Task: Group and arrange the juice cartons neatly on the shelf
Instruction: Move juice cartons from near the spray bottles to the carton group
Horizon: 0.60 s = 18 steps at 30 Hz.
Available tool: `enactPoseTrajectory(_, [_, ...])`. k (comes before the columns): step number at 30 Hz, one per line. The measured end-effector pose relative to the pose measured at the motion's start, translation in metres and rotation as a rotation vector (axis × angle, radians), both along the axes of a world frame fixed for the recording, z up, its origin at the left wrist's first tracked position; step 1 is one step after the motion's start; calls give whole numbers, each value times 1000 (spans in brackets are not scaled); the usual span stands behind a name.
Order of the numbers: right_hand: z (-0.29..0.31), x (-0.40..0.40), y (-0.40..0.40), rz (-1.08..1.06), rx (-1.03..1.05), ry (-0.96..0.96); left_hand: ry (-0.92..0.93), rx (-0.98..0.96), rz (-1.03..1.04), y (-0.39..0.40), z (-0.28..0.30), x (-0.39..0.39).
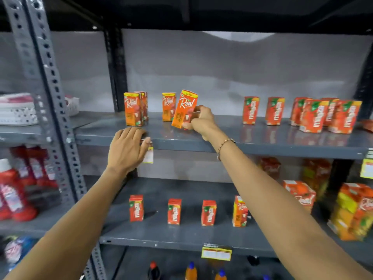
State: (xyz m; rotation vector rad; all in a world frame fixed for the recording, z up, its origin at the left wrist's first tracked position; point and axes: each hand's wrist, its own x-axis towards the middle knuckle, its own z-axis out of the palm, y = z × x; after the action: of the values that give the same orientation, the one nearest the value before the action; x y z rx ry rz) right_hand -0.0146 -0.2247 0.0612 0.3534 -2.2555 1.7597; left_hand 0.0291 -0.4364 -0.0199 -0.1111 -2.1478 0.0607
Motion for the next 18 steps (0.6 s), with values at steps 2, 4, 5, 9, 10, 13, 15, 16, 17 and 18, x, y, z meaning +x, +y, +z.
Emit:
enactPoseTrajectory(2, [5, -4, -23, -19, 52, -1, 16, 21, -22, -16, -3, -3])
enactPoseTrajectory(4, [8, -12, -42, -21, 78, -21, 40, 34, -22, -29, -6, -7])
enactPoseTrajectory(5, [8, -17, -50, -19, 89, -29, 51, 33, -24, -34, -7, -9])
enactPoseTrajectory(9, [7, -29, -74, -54, 201, -18, 108, 35, -27, -38, -11, -18])
enactPoseTrajectory(10, [7, -30, -76, -50, 208, -17, 128, 37, -28, -38, -12, -20])
enactPoseTrajectory(13, [6, -35, -81, -41, 222, -15, 180, 36, -27, -38, -15, -23])
enactPoseTrajectory(15, [5, -38, -82, -29, 247, -2, 209, 29, -24, -39, -16, -25])
enactPoseTrajectory(16, [5, -40, -82, -26, 266, 6, 219, 25, -22, -39, -16, -26])
enactPoseTrajectory(17, [4, -40, -83, -31, 290, 15, 229, 23, -22, -39, -17, -27])
enactPoseTrajectory(18, [4, -41, -83, -36, 314, 21, 238, 22, -22, -39, -18, -28])
